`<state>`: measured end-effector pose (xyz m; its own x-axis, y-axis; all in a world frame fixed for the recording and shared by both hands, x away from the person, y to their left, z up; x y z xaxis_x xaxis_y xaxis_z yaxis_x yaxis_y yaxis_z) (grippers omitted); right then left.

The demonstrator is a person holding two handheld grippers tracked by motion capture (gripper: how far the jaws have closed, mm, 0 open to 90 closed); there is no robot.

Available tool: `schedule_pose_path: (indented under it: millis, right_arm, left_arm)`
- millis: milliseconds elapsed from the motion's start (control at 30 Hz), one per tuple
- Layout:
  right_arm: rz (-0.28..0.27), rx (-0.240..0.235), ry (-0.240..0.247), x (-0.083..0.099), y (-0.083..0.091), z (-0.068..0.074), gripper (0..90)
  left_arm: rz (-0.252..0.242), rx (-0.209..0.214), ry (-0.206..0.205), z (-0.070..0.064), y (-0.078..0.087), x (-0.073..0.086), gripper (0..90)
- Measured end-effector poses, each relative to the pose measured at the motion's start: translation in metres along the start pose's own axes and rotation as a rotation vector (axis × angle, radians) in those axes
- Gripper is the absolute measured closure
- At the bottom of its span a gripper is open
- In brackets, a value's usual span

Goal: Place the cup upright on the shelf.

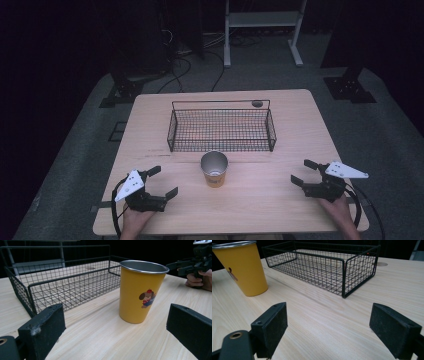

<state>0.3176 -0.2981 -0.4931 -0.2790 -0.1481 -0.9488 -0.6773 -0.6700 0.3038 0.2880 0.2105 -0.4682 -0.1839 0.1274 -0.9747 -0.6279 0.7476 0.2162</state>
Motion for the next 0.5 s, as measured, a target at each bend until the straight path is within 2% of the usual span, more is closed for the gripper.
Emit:
schedule_pose_path:
  millis: [267, 500]
  right_arm:
    - [0.012, 0.012, 0.007, 0.0004, -0.0011, 0.0013, 13.9]
    - [0.013, 0.017, 0.005, 0.0004, -0.0012, 0.0012, 13.8]
  left_arm:
    - [0.013, 0.025, -0.016, -0.0044, -0.0036, 0.0015, 1.0]
    - [0.010, 0.036, -0.015, -0.0061, -0.0056, 0.0009, 1.1]
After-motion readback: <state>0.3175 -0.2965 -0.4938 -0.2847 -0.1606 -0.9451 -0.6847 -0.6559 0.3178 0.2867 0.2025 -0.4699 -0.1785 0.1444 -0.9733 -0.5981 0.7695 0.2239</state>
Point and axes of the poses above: each handheld gripper's, and its own axes: y roughly backward along the jaws, x roughly out of its underside, z roughly to its left, the point moved 4 cm from there along -y, roughly forward along the jaws, and after that the axes turned 1 degree about y, right-handed, at the moved point
